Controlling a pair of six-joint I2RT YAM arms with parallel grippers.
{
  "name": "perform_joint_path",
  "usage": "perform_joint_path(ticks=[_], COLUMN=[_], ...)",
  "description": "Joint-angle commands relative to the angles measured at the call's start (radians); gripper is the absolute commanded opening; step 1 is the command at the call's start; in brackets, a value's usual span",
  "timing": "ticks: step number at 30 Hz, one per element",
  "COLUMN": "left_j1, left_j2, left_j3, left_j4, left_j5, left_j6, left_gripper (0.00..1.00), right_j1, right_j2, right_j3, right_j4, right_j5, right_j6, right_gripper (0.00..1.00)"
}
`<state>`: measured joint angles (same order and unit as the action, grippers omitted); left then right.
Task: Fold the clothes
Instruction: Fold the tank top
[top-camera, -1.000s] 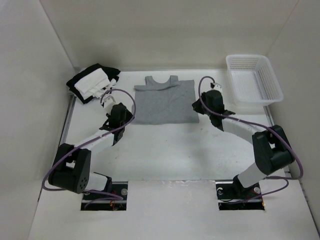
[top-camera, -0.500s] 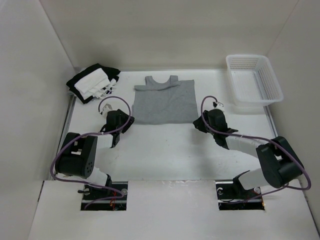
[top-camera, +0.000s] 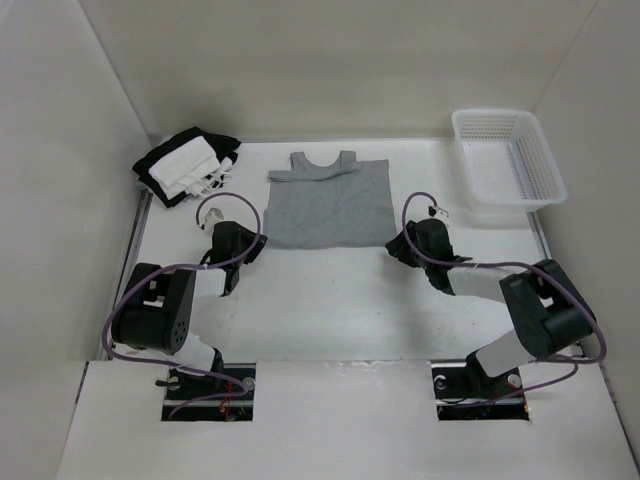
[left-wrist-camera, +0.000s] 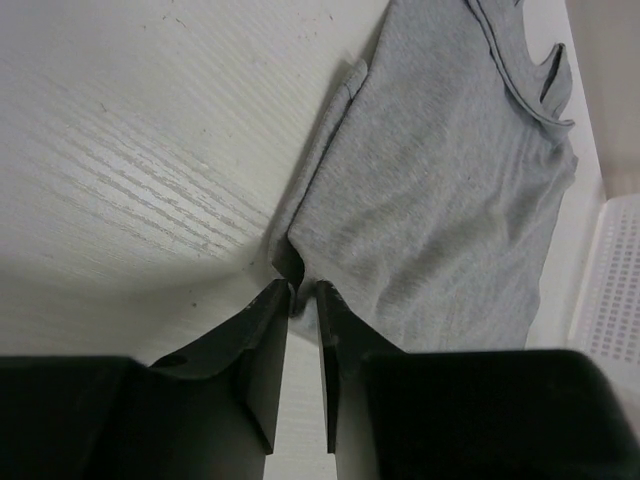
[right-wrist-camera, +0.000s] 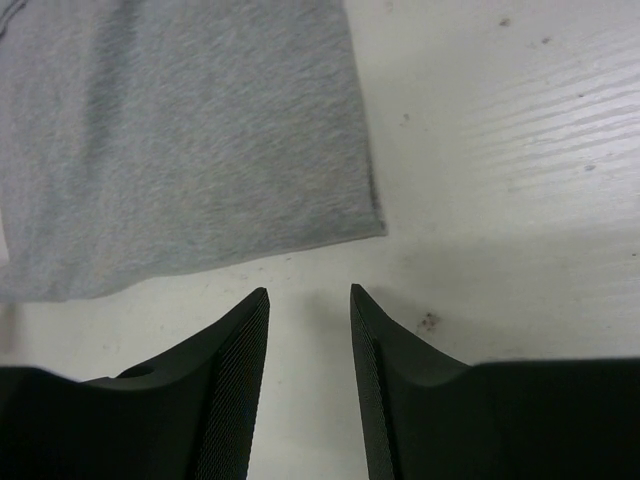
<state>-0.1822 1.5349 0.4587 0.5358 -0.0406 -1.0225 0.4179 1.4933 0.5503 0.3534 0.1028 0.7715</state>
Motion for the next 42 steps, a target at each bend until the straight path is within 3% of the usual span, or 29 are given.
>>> perform_joint_path(ticks=[1,17,29,32,35,42], left_j1=[0.007,0.013,0.019,0.019,0.010,0.000], left_j2=[0.011,-0.001,-0.071,-0.183,-0.388,-0.961], left_j3=[0.006,-0.015,-0.037,-0.051,-0.034,0.171], left_j4=[0.047,0.058,0.052,0.024,-0.115,-0.578], left_j5=[0.001,-0.007,-0.002,-0.001,-0.008,-0.108], left_j6=[-0.010,-0.008,-0.002,-0.001,0.019,0.140], left_gripper=[0.15,0.02,0.01,0.00,0.00,0.00], right_j1=[-0.024,-0.067,-0.060,-0.034,-0.008,0.165], right_j2=[0.059,0.162,0.168,0.064,-0.149,-0.793], right_j3=[0.019,0.056,0.057,0.019,-0.026,0.071], right_j4=[0.085,0.124,0.136,0.125,0.035,-0.504], right_j5=[-0.012,-0.008,0.046,0.064,0.083,0.245], right_j6=[0.041,0.135,0.166,0.137,0.071,-0.110], right_gripper=[0.44,0.43,0.09,0.04,0.03,0.03])
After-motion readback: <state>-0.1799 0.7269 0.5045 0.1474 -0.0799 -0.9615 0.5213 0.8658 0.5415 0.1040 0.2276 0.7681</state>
